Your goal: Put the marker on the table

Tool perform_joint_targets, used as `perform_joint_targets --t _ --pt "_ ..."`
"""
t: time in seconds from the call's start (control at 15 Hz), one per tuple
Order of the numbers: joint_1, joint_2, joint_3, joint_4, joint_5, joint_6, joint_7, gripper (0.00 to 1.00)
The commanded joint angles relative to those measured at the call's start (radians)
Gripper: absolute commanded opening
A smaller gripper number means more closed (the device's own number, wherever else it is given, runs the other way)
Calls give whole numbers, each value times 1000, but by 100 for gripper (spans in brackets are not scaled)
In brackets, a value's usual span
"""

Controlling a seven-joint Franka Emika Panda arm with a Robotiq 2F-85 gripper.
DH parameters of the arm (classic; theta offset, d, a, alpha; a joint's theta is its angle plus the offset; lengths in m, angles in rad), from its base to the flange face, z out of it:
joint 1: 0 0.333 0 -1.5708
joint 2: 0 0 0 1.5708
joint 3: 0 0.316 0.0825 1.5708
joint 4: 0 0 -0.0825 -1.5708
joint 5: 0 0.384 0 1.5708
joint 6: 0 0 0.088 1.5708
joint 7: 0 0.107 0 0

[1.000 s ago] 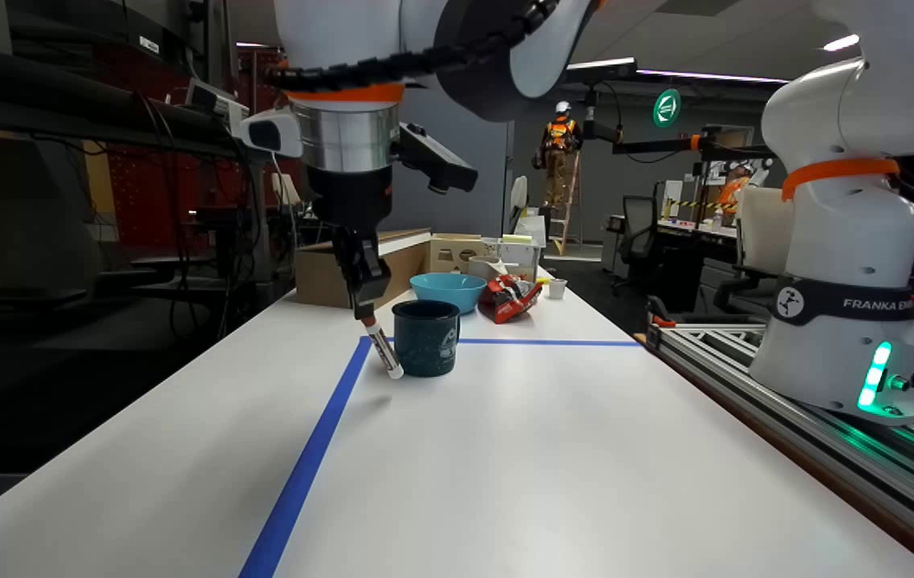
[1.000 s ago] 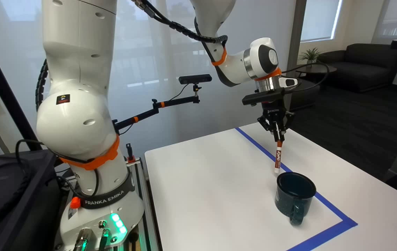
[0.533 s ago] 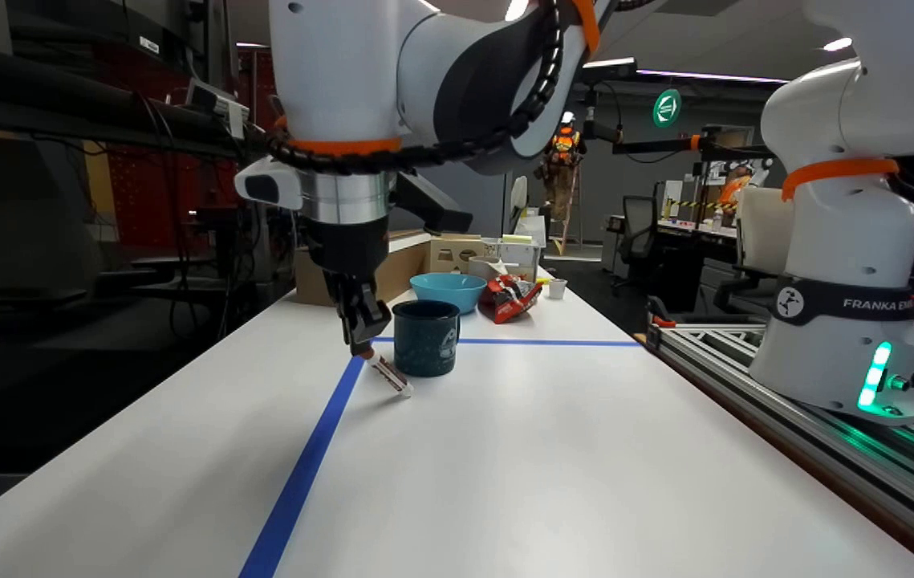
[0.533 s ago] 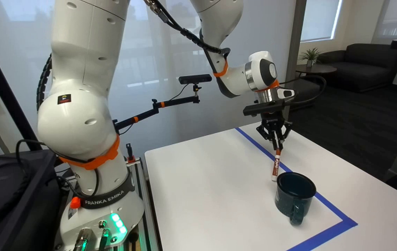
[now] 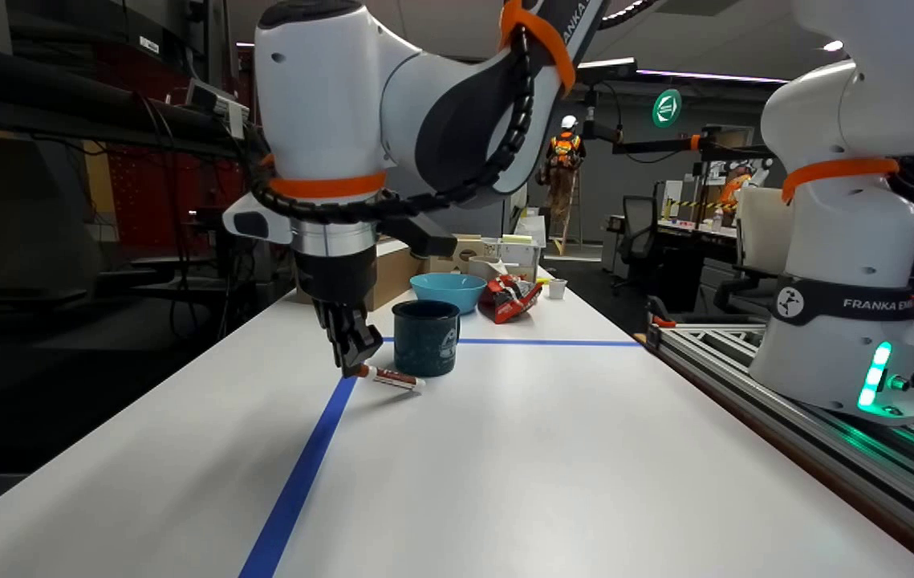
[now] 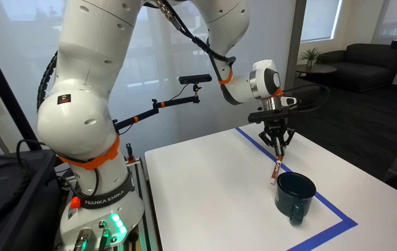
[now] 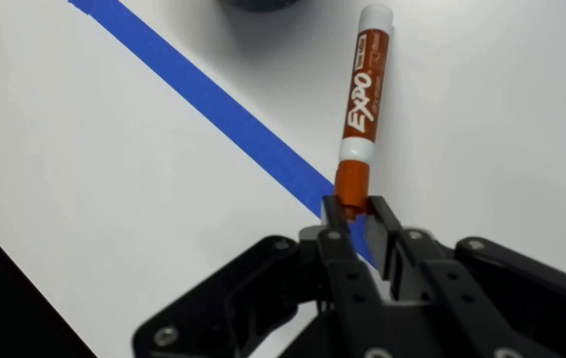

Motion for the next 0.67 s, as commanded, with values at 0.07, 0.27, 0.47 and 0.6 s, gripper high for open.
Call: perform_joint_targets --t 0.07,0.27,0.47,0.6 --pt "1 65 -20 56 5 33 -46 4" --pt "11 108 -38 92 -11 37 -42 4" --pt "12 104 -43 100 -3 30 -45 35" --pt "14 84 -45 98 6 16 -35 40"
